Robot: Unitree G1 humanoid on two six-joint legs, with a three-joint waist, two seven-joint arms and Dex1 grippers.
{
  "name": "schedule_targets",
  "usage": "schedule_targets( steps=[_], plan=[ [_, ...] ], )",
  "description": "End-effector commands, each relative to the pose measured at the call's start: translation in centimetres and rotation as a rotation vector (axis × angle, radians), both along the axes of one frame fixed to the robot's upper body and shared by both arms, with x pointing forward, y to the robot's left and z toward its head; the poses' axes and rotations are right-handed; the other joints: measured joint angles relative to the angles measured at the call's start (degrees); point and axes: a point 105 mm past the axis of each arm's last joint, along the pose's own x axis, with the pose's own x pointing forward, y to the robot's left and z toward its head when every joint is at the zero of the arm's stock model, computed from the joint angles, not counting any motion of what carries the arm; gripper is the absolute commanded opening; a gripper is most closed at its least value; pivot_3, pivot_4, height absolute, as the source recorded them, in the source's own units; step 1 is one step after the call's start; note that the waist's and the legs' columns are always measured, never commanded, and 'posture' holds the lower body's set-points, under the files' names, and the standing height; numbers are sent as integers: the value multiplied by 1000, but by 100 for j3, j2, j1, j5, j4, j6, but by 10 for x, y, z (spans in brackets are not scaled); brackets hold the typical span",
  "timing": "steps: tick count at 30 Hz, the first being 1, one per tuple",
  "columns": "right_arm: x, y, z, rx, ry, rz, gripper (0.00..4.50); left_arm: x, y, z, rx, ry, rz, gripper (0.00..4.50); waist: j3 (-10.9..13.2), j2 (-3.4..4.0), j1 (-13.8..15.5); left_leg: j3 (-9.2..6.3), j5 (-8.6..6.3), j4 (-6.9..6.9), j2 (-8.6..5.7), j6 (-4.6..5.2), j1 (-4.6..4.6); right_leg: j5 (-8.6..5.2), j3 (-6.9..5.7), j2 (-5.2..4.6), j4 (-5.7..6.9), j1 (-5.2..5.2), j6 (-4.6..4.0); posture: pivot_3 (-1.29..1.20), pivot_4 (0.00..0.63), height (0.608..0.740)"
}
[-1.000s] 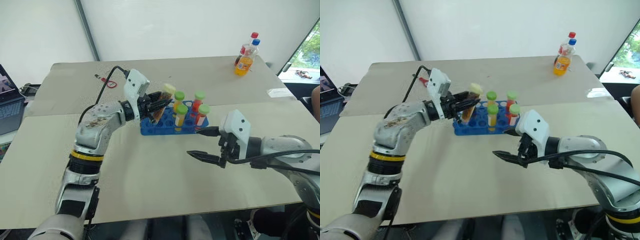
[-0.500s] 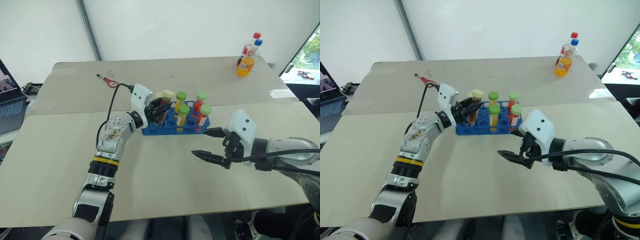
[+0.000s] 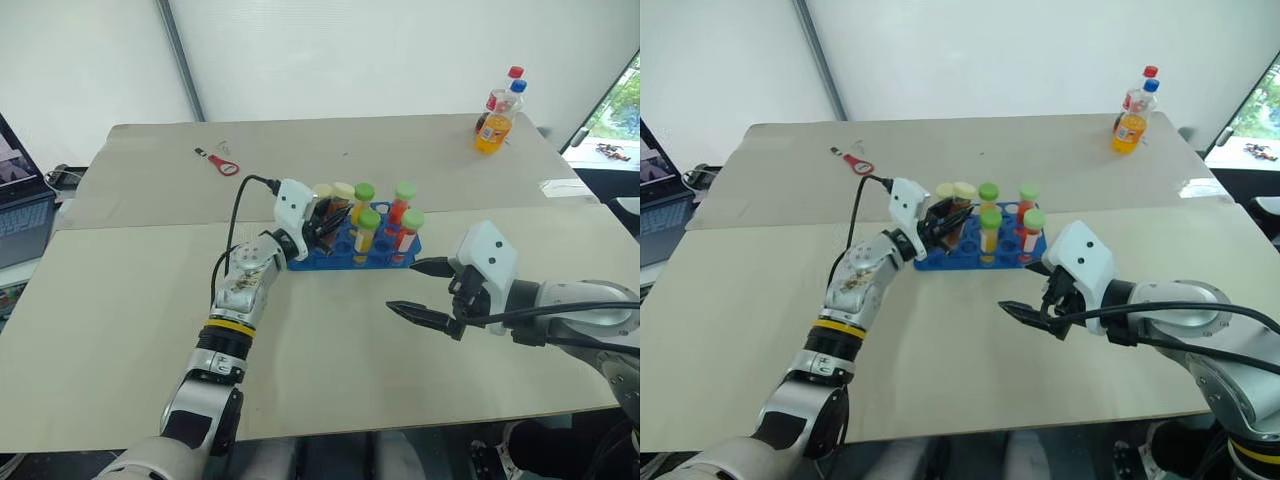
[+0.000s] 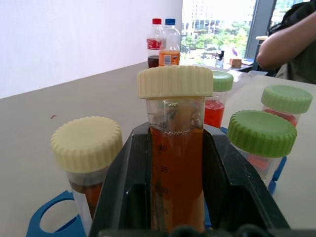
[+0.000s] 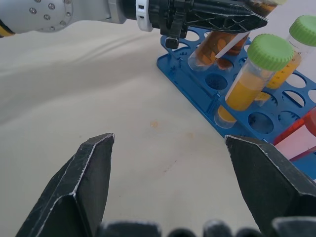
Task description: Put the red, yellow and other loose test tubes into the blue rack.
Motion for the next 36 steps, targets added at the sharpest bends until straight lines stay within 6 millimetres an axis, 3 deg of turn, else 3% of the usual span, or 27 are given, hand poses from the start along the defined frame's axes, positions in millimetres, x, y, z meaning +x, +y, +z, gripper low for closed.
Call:
schedule_targets(
  steps=[1,9,21,23,28,29,33,36],
  plan=[
    [-3,-1,7,-5,-40,-12,3996,-1,-2,-5,-6,-15,23,865,0,0,19,0,0,0,0,1,1,0,0,0,0,1,0,0,150,740],
    [3,-2,11,22,-80,-69,3996,-6,10,-12,-29,-78,161,865,-2,-1,43,1,0,1,0,0,5,2,1,0,1,4,2,0,150,740],
    [19,-1,29,121,-183,-146,3996,-20,21,-36,-13,-48,198,865,-5,1,-10,5,-1,-1,0,2,11,2,3,0,3,5,2,0,150,740],
    [20,-1,31,134,-187,-148,4499,-21,23,-38,-9,-50,194,1924,-6,2,-29,5,-2,-2,1,3,14,2,3,1,3,7,2,0,150,740],
    [20,1,32,143,-180,-128,4500,-25,30,-41,0,-42,180,4293,-6,2,-36,5,-3,-4,0,5,8,2,2,2,3,-1,2,0,150,740],
    [20,1,32,143,-180,-126,4500,-28,31,-41,8,-43,168,4463,-6,2,-21,5,-3,-3,0,5,7,2,2,2,3,-1,2,0,150,740],
    [19,2,33,139,-178,-109,4500,-43,45,-33,94,-60,106,4463,-6,3,-34,5,-4,-2,0,7,6,2,2,1,1,1,2,0,150,740],
    [20,-8,35,97,-199,-96,4500,-59,73,-17,211,-31,53,4463,-6,5,-79,5,-5,-7,3,7,5,2,3,6,7,-11,2,0,150,740]
  ],
)
